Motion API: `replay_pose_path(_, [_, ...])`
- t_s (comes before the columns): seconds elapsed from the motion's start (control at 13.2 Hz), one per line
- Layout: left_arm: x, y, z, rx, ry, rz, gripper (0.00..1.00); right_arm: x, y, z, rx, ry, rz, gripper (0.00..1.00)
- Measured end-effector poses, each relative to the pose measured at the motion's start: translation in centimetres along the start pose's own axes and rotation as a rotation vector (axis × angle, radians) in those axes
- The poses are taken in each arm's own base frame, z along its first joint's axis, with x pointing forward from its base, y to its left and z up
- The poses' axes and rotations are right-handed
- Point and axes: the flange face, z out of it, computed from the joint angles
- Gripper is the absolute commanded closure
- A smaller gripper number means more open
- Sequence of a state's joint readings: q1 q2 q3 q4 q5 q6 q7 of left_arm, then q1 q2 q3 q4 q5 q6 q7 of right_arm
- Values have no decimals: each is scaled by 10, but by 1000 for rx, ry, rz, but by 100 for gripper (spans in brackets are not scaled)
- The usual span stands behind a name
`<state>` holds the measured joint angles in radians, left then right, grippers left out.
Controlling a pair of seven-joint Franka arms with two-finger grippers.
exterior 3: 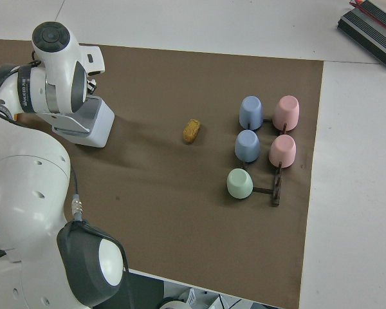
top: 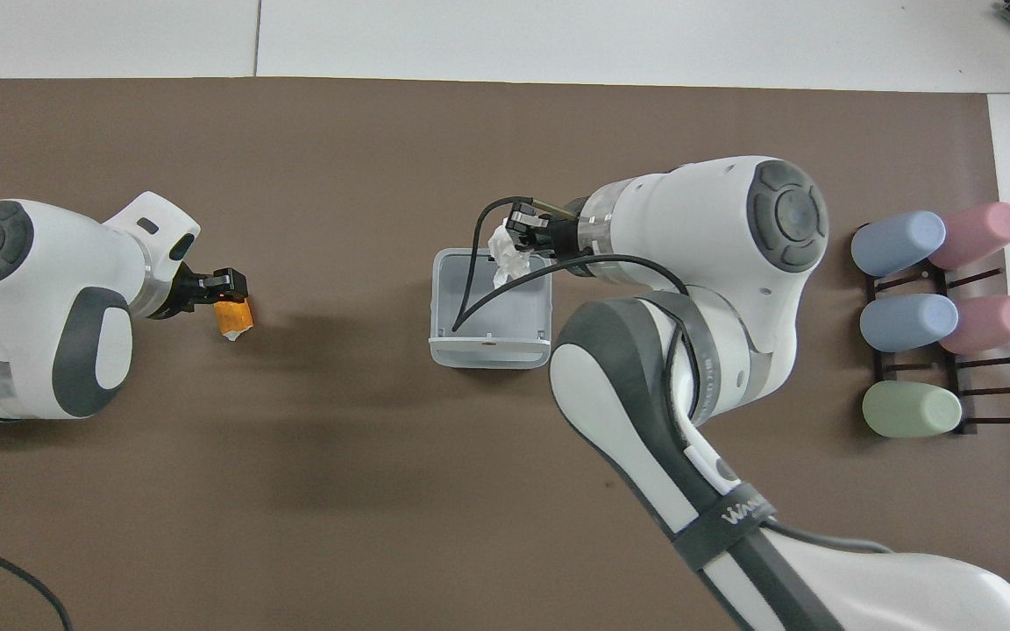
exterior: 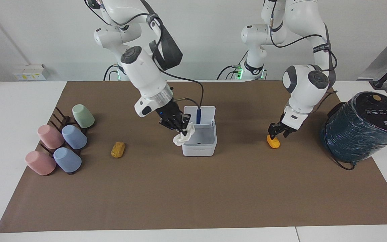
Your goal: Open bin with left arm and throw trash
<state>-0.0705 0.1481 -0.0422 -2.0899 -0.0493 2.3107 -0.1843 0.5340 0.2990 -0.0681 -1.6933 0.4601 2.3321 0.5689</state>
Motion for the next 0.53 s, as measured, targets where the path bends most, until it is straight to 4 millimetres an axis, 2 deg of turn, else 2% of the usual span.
replay_pose_path(0.15, [-5,-2,12,-1,11,-1,30,-8,-2,21,24,-48,55,100])
replay_pose_path(0.45, [-8,-4,31,0,9,-4,31,-13,5,45,1,-85,113,100])
replay_pose_path(0.53, [-7,-4,35,0,8,-7,34,-16,5,49,-5,-92,129,79])
